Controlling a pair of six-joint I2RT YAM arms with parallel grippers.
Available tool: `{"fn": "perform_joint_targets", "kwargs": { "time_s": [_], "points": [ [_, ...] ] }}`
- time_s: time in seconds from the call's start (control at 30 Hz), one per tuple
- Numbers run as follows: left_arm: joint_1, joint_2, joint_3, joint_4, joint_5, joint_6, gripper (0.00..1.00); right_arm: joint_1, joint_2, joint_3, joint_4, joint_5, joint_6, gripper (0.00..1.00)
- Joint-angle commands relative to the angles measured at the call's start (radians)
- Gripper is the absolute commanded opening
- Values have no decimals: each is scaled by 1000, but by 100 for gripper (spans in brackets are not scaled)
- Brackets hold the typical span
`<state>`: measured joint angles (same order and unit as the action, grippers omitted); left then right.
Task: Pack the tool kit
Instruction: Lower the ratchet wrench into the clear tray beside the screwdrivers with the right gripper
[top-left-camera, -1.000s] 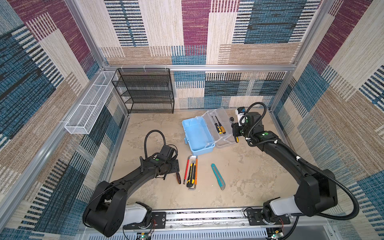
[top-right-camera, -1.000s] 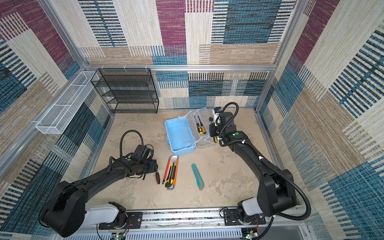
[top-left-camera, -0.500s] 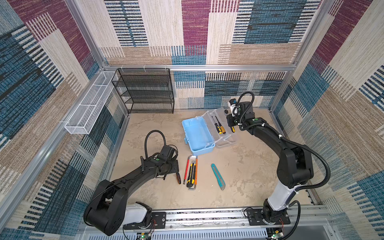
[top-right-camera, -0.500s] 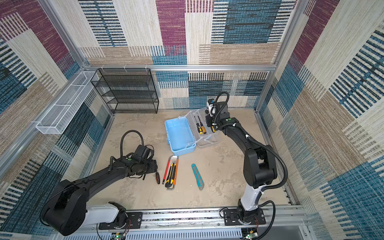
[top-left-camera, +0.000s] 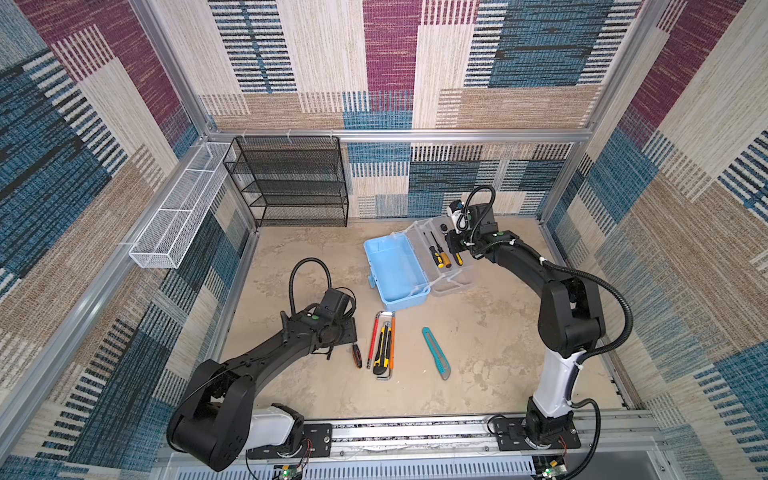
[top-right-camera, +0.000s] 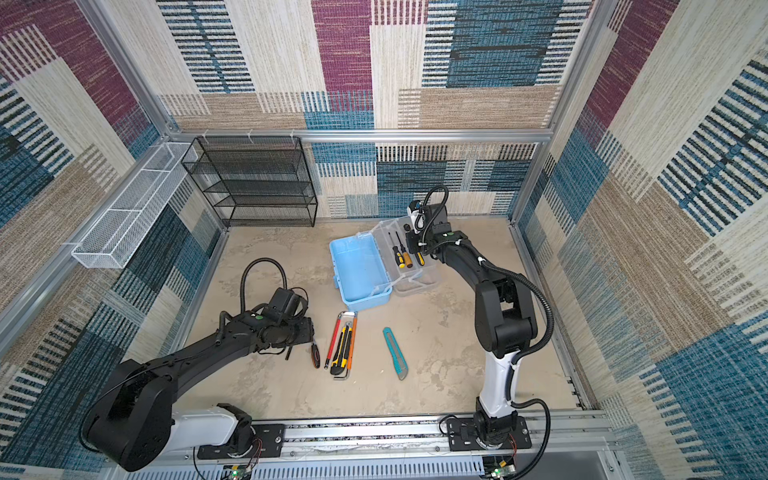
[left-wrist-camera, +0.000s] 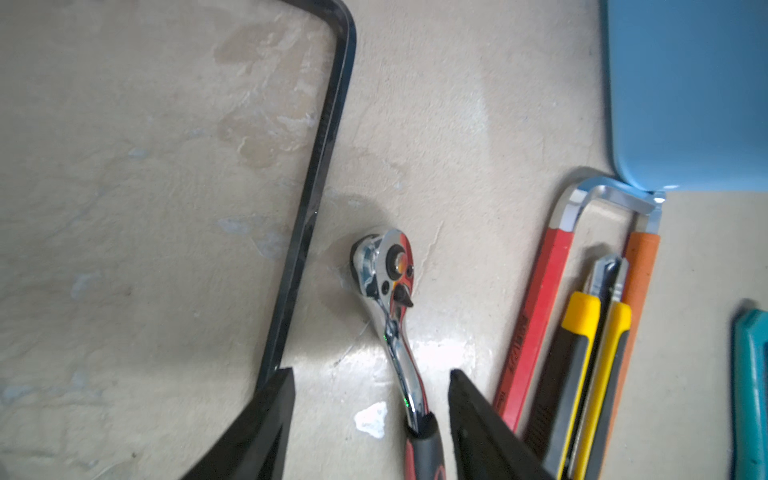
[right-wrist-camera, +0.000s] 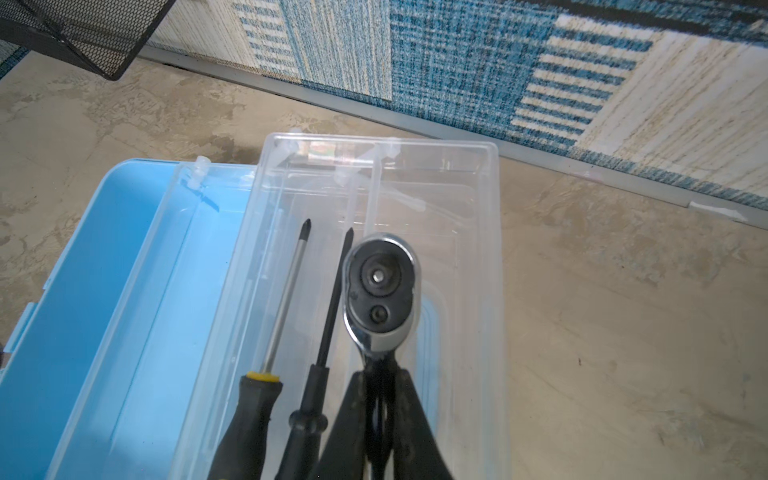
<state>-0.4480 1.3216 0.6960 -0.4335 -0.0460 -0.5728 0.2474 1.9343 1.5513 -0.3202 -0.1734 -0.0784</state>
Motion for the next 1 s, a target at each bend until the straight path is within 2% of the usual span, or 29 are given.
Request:
{"fn": "perform_joint_targets", "kwargs": {
  "time_s": [0.0, 0.17, 0.4, 0.57, 0.77, 0.97],
  "points": [
    [-1, 8, 9, -14, -8, 7, 60, 1, 13, 15, 11, -5, 27, 9],
    [-4, 31, 11, -20, -5, 6, 57, 1, 26, 24, 1, 2, 41, 18],
    [-8, 53, 20, -26, -7, 6, 54, 1, 27, 45, -12, -2, 43, 23],
    [-10, 59, 23, -33, -11, 6, 52, 0, 3, 44, -10, 2, 48, 31],
    [-14, 72, 25, -43, -13, 4, 49, 1, -78, -34, 38, 8, 77, 44],
    [-20, 101, 43, -45, -8, 5, 45, 1, -146, -107, 57, 22, 80, 49]
  ]
}}
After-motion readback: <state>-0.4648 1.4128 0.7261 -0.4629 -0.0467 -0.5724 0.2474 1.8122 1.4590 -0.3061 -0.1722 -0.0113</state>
